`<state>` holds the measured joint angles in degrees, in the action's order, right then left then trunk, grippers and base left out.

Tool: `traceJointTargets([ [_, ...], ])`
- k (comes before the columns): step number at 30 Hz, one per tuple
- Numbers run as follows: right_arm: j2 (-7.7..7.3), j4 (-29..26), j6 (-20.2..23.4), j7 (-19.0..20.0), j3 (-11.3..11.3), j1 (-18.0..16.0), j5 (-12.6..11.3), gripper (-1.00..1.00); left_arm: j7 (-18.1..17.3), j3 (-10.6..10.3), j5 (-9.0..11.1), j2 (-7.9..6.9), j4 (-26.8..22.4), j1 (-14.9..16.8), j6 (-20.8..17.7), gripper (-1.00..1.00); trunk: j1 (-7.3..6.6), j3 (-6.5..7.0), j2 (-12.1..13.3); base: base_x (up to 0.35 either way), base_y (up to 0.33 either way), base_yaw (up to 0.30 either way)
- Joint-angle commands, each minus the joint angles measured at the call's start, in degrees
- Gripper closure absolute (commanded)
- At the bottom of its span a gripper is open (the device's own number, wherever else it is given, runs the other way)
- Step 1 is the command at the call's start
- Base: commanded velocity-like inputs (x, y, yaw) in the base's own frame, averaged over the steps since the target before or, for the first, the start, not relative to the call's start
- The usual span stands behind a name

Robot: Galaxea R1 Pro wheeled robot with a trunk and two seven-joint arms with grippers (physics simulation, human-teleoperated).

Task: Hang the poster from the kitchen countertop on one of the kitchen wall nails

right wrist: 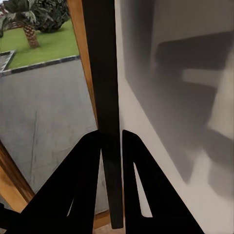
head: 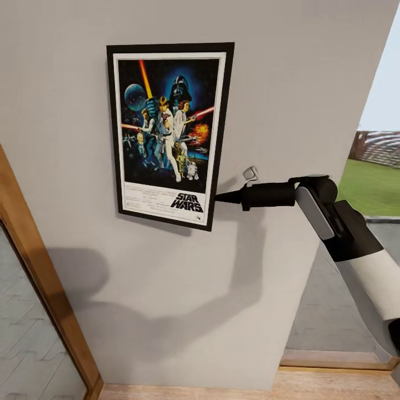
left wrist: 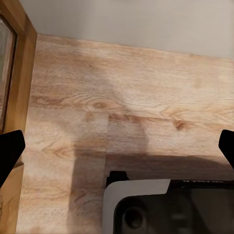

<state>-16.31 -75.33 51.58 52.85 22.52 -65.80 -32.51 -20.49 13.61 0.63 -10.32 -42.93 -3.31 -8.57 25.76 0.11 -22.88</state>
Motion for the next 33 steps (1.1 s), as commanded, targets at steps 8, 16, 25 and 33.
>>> traceJointTargets([
  [8, -0.04, 0.0, 0.3, 0.0, 0.1, 0.0, -0.3, 1.00, -0.3, 0.2, 0.1, 0.03, -0.1, 0.0, -0.6, -1.00, 0.02, -0.01, 0.0, 0.000, 0.096, 0.000],
  [16, -0.04, 0.0, 0.3, 0.0, 0.1, 0.0, -0.3, 1.00, -0.3, 0.2, 0.1, 0.03, -0.1, 0.0, -0.6, -1.00, 0.02, -0.01, 0.0, 0.000, 0.030, 0.000],
  [25, -0.04, -0.1, 0.2, 0.0, 0.1, 0.0, -0.3, 1.00, -0.3, 0.2, 0.1, 0.03, -0.1, 0.0, -0.6, -1.00, 0.02, -0.01, 0.0, 0.000, 0.002, 0.000],
  [33, -0.04, -0.1, 0.0, 2.1, 0.3, 0.0, -0.1, 1.00, -0.3, 0.2, 0.1, 0.03, -0.1, 0.0, -0.6, -1.00, 0.02, -0.01, 0.0, 0.000, 0.000, 0.000],
])
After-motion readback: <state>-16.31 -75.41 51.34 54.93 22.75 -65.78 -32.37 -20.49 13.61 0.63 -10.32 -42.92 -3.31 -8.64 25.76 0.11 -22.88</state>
